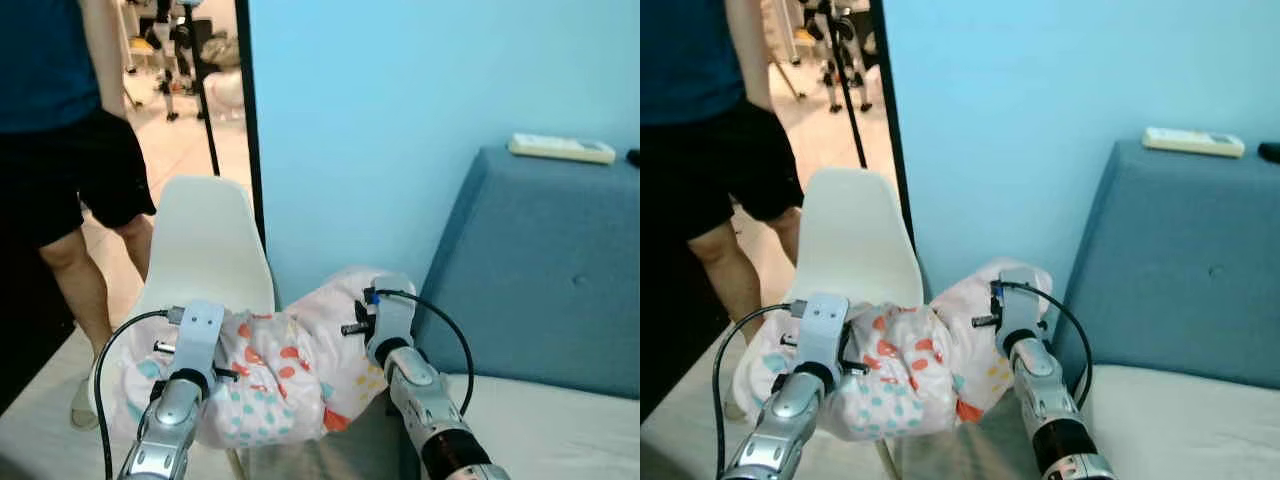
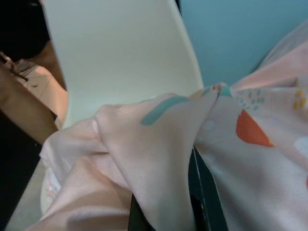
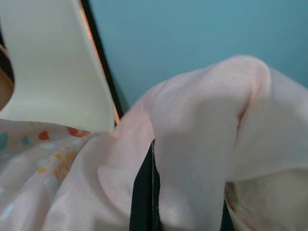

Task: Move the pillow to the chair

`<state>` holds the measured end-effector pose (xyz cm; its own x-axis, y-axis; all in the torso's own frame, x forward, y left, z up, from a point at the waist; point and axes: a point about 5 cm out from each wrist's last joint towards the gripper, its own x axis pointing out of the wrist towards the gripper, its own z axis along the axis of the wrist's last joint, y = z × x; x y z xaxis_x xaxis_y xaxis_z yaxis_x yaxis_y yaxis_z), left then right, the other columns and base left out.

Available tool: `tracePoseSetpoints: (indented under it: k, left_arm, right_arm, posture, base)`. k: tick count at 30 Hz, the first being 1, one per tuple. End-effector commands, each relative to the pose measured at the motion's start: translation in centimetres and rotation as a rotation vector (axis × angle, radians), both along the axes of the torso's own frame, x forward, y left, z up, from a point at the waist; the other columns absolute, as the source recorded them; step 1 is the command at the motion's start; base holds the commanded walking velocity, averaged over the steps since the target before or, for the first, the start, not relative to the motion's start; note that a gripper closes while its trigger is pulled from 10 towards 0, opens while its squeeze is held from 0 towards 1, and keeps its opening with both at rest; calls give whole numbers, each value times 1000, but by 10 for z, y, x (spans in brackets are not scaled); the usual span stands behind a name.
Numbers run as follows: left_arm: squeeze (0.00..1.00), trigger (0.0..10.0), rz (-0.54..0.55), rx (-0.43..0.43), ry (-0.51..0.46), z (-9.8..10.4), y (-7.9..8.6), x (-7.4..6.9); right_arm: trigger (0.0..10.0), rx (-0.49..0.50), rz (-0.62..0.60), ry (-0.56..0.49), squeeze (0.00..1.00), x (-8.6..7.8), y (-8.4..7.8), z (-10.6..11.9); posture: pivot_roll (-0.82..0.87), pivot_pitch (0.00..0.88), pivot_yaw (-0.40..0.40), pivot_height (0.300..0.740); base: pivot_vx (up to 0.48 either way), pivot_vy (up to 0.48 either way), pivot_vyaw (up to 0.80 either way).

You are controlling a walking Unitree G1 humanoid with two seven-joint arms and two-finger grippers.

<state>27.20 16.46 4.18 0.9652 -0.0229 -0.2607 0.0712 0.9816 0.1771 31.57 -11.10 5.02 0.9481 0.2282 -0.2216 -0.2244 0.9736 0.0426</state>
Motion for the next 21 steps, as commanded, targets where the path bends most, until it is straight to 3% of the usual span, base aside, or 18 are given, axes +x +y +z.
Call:
tracePoseSetpoints:
  k: [1,8,21]
  left_arm:
    - [0,10000,-30,-12,-37,8,-8,6]
    - [0,10000,-28,-9,-42,10,-6,7]
    - [0,10000,-21,-25,-45,9,-7,7]
  right_arm:
    - [10000,11,23,-34,0,5,5,9]
    - [10000,19,22,-26,0,5,5,9]
    - [10000,3,44,1,0,4,7,5]
  posture:
    - [42,0,0,713]
    - [44,0,-5,713]
    - [45,0,-16,713]
  base:
    - [0,0,-800]
    - [0,0,-768]
    - [0,0,0]
